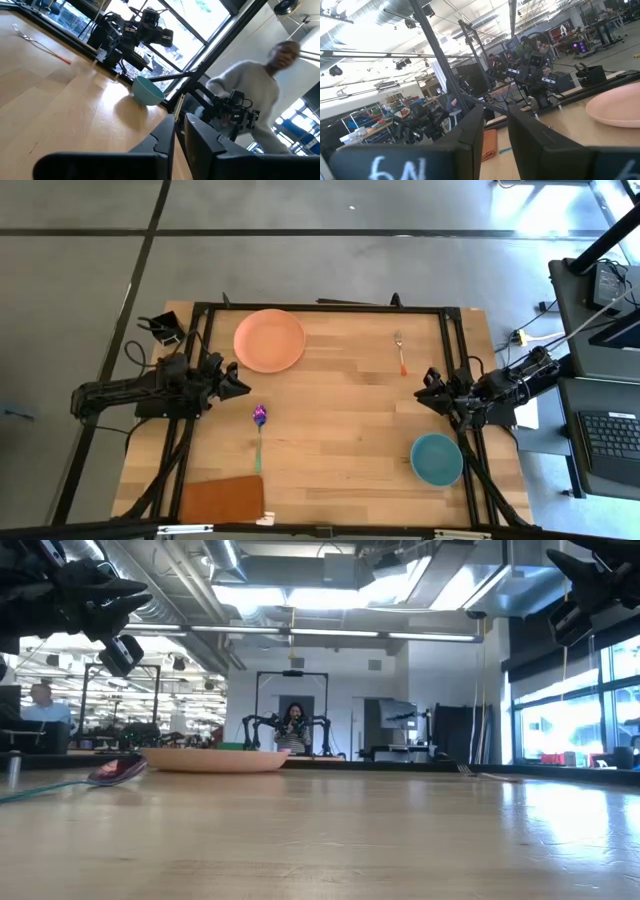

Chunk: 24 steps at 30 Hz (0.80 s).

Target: Set table place

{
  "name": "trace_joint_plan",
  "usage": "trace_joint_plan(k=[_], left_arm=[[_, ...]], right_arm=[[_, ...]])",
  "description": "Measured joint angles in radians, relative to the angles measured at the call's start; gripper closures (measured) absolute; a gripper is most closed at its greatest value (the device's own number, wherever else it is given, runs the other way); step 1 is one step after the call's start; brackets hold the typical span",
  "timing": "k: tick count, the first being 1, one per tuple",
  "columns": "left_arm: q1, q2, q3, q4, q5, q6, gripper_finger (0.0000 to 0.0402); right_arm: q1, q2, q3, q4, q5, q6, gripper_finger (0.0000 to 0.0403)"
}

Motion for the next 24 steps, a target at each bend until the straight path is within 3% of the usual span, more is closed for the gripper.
trace_joint_plan(k=[8,13,20,24], left_arm=[[0.0,0.0,0.0,0.0,0.0,0.0,0.038],[0.0,0.0,0.0,0.0,0.0,0.0,0.0387],[0.0,0.0,0.0,0.0,-0.002,0.0,0.0396],[0.0,0.001,0.0,0.073,-0.152,-0.001,0.04]], right_arm=[[0.0,0.0,0.0,0.003,0.001,-0.001,0.0315],[0.0,0.0,0.001,0.04,0.136,-0.078,0.0315],[0.0,0.0,0.0,0.049,0.294,0.219,0.0315],[0.0,0.004,0.0,0.098,0.293,0.285,0.0315]])
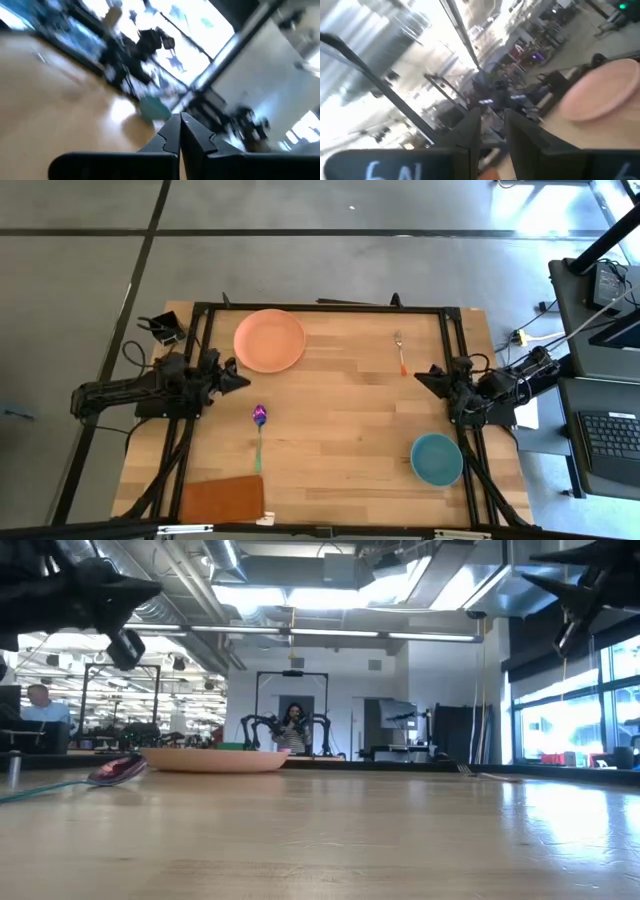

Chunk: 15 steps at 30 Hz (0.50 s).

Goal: Set table place
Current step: Move the orange plate to the center of the table

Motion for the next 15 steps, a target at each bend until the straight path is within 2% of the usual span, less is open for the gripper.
trace_joint_plan(k=[3,8,10,13,15], left_arm=[[0.001,0.0,0.0,0.1,-0.143,-0.037,0.04],[0.001,0.0,0.004,0.216,-0.231,-0.054,0.0391],[0.002,0.001,0.019,0.196,-0.209,-0.053,0.0386],[0.001,0.011,0.094,0.128,-0.124,-0.018,0.0371],[0.001,0.04,0.169,-0.002,-0.098,0.033,0.0356]], right_arm=[[-0.013,0.015,0.0,0.176,0.041,-0.009,0.0315],[-0.067,0.054,0.017,0.632,-0.01,-0.236,0.0315],[-0.093,0.088,0.074,0.727,-0.105,-0.352,0.0315],[-0.129,0.19,0.215,0.711,-0.277,-0.481,0.0315],[-0.146,0.283,0.331,0.685,-0.389,-0.541,0.0315]])
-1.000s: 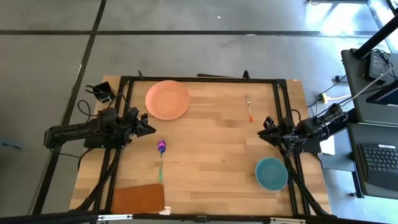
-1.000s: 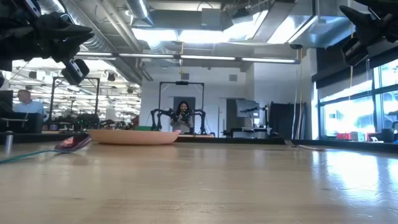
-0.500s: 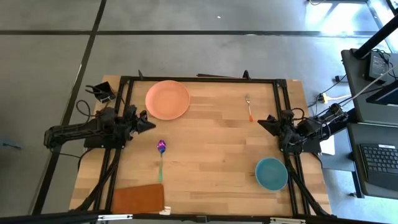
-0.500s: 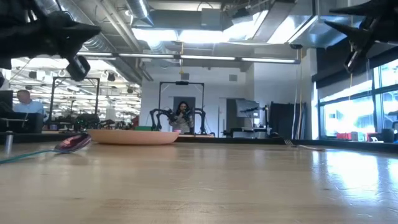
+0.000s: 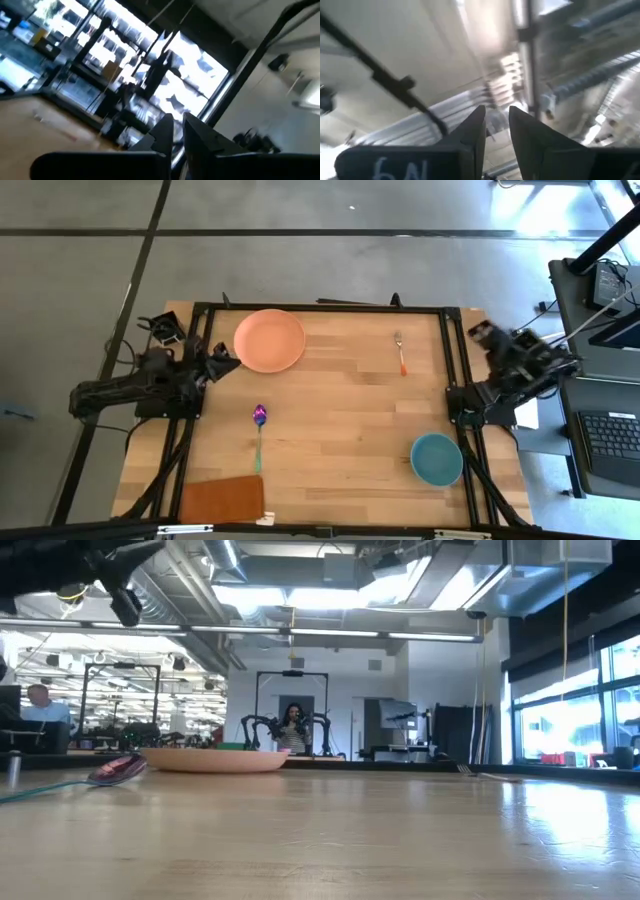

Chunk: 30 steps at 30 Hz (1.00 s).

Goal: Set table place
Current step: Move the orange plate to the center of the table

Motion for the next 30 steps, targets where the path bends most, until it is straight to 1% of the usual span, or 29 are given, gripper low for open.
trace_joint_plan(k=[2,4,7,9,13,15,18,21,23,25,27,30], left_arm=[[0.0,0.052,0.102,-0.113,-0.001,0.083,0.0335],[0.0,0.12,0.211,-0.191,-0.005,0.163,0.0311],[0.0,0.253,0.385,-0.263,-0.006,0.272,0.0276],[0.0,0.347,0.513,-0.311,-0.002,0.331,0.0262],[0.0,0.535,0.78,-0.484,-0.006,0.451,0.0254],[0.0,0.623,0.906,-0.598,-0.02,0.488,0.0255],[0.0,0.739,1.052,-0.741,-0.056,0.541,0.0258],[0.008,0.826,1.148,-0.834,-0.092,0.585,0.0258],[0.022,0.877,1.184,-0.842,-0.096,0.589,0.0258],[0.038,0.928,1.194,-0.861,-0.073,0.578,0.0259],[0.051,0.989,1.195,-0.879,-0.037,0.535,0.0259],[0.063,1.094,1.193,-0.973,-0.047,0.473,0.0259]], right_arm=[[-0.008,0.093,0.124,-0.05,-0.102,-0.044,0.0315],[-0.011,0.184,0.246,-0.138,-0.172,-0.08,0.0315],[-0.011,0.316,0.431,-0.323,-0.18,-0.089,0.0315],[-0.011,0.394,0.552,-0.487,-0.143,-0.091,0.0315],[-0.011,0.528,0.776,-0.895,-0.002,-0.088,0.0312],[-0.011,0.591,0.873,-1.095,0.073,-0.083,0.0303],[-0.023,0.679,1.0,-1.326,0.182,-0.035,0.0277],[-0.052,0.751,1.09,-1.474,0.211,-0.009,0.0243],[-0.075,0.792,1.123,-1.535,0.213,-0.007,0.0221],[-0.093,0.822,1.136,-1.575,0.223,-0.007,0.0204],[-0.109,0.846,1.129,-1.61,0.256,0.005,0.0192],[-0.131,0.884,1.107,-1.663,0.344,0.113,0.0184]])
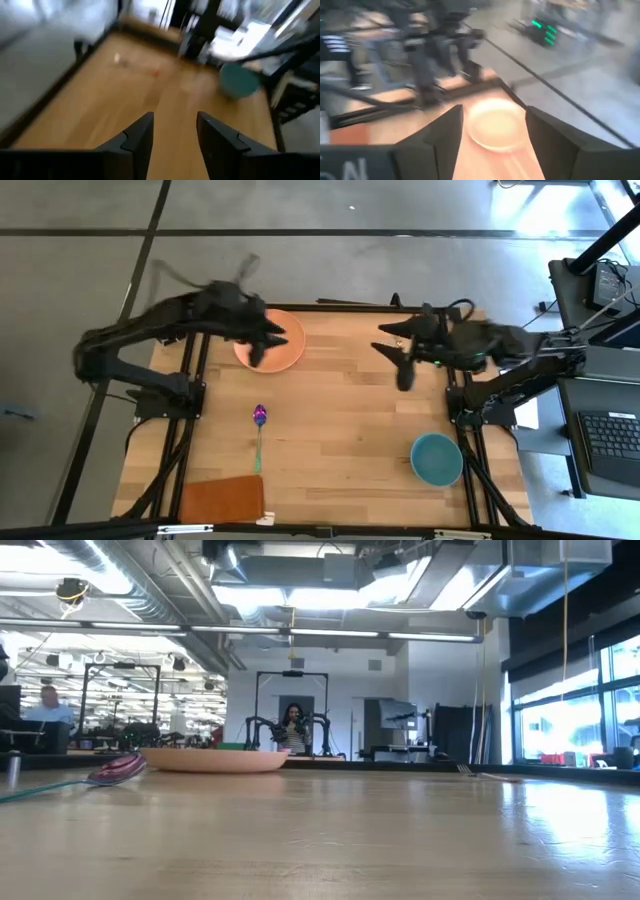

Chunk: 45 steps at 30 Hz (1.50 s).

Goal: Set table place
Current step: Move the orange plate to the center of the table

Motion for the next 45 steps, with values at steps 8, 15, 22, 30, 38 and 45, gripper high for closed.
trace_joint_plan(k=[8,15,22,30,38,45], left_arm=[[0.047,0.259,0.0,-0.133,-0.165,-0.019,0.0259],[0.069,0.477,0.0,-0.128,-0.166,-0.094,0.0259],[0.068,0.641,0.0,-0.077,-0.179,-0.114,0.0259],[0.074,0.719,0.0,-0.055,-0.26,-0.117,0.0259],[0.072,0.768,0.0,-0.028,-0.258,-0.143,0.0259],[0.072,0.814,0.0,-0.03,-0.308,-0.051,0.0286]], right_arm=[[-0.02,0.094,-0.012,-0.168,0.039,0.25,0.0183],[-0.02,0.139,-0.013,-0.17,0.034,0.327,0.0183],[-0.02,0.144,-0.013,-0.169,0.032,0.358,0.0183],[-0.02,0.142,-0.013,-0.168,0.031,0.382,0.0183],[-0.02,0.141,-0.013,-0.166,0.031,0.408,0.0183],[-0.02,0.141,-0.013,-0.166,0.031,0.409,0.0183]])
